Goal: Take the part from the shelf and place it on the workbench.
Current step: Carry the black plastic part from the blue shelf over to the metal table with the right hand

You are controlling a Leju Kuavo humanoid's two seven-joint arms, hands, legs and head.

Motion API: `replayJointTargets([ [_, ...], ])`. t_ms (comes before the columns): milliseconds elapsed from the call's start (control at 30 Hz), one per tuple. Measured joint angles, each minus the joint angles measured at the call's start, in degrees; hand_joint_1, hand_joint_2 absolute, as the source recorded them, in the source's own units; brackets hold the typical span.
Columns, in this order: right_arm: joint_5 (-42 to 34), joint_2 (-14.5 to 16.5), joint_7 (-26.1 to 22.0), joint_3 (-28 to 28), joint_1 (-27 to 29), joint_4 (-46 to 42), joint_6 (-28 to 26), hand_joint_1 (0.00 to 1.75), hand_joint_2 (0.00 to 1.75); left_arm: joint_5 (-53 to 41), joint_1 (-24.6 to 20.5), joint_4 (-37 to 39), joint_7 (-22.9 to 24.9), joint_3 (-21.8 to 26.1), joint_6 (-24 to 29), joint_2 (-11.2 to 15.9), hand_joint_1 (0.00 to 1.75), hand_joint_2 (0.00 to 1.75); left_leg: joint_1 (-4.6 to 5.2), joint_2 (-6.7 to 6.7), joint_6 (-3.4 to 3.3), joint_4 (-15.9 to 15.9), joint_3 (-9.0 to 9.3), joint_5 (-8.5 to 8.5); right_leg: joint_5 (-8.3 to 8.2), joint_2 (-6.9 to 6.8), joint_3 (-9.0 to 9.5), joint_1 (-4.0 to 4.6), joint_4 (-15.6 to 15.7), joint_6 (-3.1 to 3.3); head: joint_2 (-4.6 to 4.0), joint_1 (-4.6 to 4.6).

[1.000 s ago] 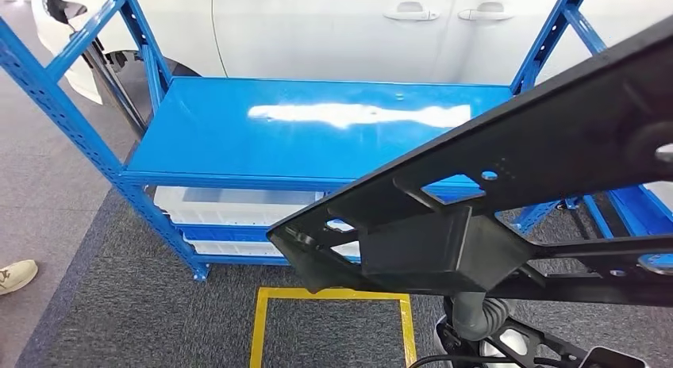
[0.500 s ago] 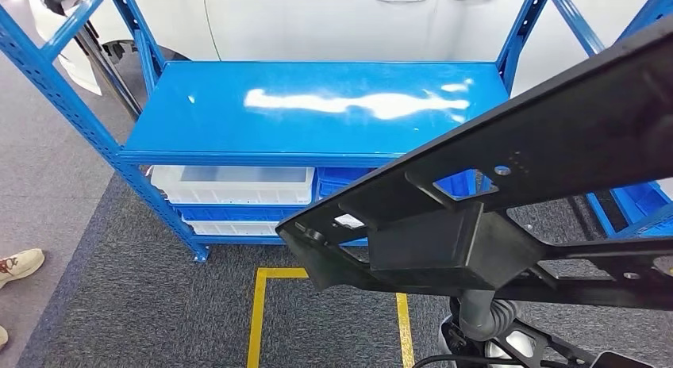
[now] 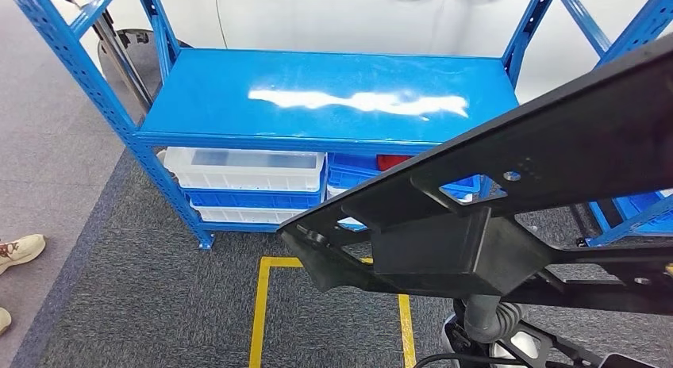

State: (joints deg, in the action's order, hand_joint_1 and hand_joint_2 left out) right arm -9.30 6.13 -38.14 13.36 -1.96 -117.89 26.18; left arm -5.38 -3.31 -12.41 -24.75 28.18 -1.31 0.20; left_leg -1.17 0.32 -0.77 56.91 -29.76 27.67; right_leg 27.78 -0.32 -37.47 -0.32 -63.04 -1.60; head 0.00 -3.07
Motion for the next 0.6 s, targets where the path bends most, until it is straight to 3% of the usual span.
replayJointTargets([
  [100, -0.1, 0.0, 0.0, -0.1, -0.1, 0.2, 0.0, 1.75, 1.75, 0.0, 0.0, 0.0, 0.1, 0.2, 0.0, 0.0, 0.0, 1.75, 0.13, 0.08, -0.39, 0.1, -0.88, -0.59, 4.49, 0.06, -3.44, -0.19, -9.2, -0.48, 0.0, -0.01],
  [133, -0.1, 0.0, 0.0, -0.1, -0.1, 0.3, -0.1, 1.75, 1.75, 0.0, 0.0, 0.0, 0.1, 0.3, 0.0, 0.0, 0.0, 1.75, 0.17, 0.09, -0.4, 0.2, -1.22, -0.82, 5.05, 0.06, -3.89, -0.27, -11.2, -0.57, 0.0, -0.01],
  [167, -0.2, 0.0, 0.0, -0.2, -0.1, 0.4, -0.1, 1.75, 1.75, 0.0, 0.1, 0.0, 0.2, 0.4, 0.0, 0.0, 0.0, 1.75, 0.21, 0.08, -0.36, 0.3, -1.5, -1.0, 4.57, 0.06, -3.26, -0.33, -10.9, -0.56, 0.0, -0.01],
  [200, -0.4, 0.0, 0.0, -0.2, -0.1, 0.5, -0.1, 1.75, 1.75, 0.0, 0.1, 0.0, 0.3, 0.4, 0.0, 0.0, 0.0, 1.75, 0.24, 0.05, -0.28, 0.4, -1.7, -1.14, 3.21, 0.06, -1.44, -0.37, -8.4, -0.42, 0.0, -0.01],
  [267, -0.7, 0.0, 0.0, -0.2, -0.1, 0.6, -0.1, 1.75, 1.75, -0.1, 0.1, 0.0, 0.3, 0.5, -0.1, -0.1, 0.0, 1.75, 0.39, 0.0, -0.03, 0.6, -1.93, -1.34, 0.36, 0.07, 3.63, -0.18, -0.2, 0.32, 0.0, 0.0],
  [333, -0.9, 0.0, 0.0, -0.2, -0.2, 0.7, -0.1, 1.75, 1.75, -0.2, 0.1, 0.0, 0.3, 0.6, -0.3, -0.3, 0.0, 1.75, 0.51, 0.0, 0.44, 0.8, -2.28, -1.58, -0.59, 0.08, 6.26, 0.16, 4.7, 1.02, 0.0, -0.01],
  [400, -0.9, -0.1, 0.0, -0.3, -0.1, 0.8, -0.1, 1.75, 1.75, -0.2, 0.1, 0.0, 0.3, 0.8, -0.3, -0.3, 0.0, 1.75, 0.53, 0.05, 1.05, 0.7, -2.55, -1.93, -0.67, 0.13, 6.13, 0.27, 5.4, 1.47, 0.0, -0.02],
  [467, -1.0, -0.1, 0.0, -0.3, 0.0, 0.9, 0.0, 1.75, 1.75, -0.4, 0.2, 0.0, 0.3, 1.0, -0.4, -0.4, 0.0, 1.75, 0.49, 0.02, 1.54, 1.5, -2.97, -1.19, -1.28, 0.14, 6.04, 0.0, 5.9, 2.05, 0.0, -0.02],
  [533, -1.1, -0.1, 0.0, -0.4, -0.1, 1.2, 0.1, 1.75, 1.75, -0.5, 0.2, 0.0, 0.3, 1.3, -0.5, -0.4, 0.0, 1.75, 0.4, -0.07, 1.87, 6.1, -4.82, 2.2, -1.89, 0.17, 5.83, -0.24, 6.4, 2.62, 0.0, -0.02],
  [600, -0.9, -0.1, 0.0, -0.4, -0.1, 1.7, 0.1, 1.75, 1.75, -0.6, 0.3, 0.0, 0.5, 1.6, -0.5, -0.4, 0.0, 1.75, 0.37, -0.09, 2.18, 13.5, -7.61, 6.12, -2.26, 0.49, 5.25, -0.21, 6.3, 2.86, 0.0, -0.02],
])
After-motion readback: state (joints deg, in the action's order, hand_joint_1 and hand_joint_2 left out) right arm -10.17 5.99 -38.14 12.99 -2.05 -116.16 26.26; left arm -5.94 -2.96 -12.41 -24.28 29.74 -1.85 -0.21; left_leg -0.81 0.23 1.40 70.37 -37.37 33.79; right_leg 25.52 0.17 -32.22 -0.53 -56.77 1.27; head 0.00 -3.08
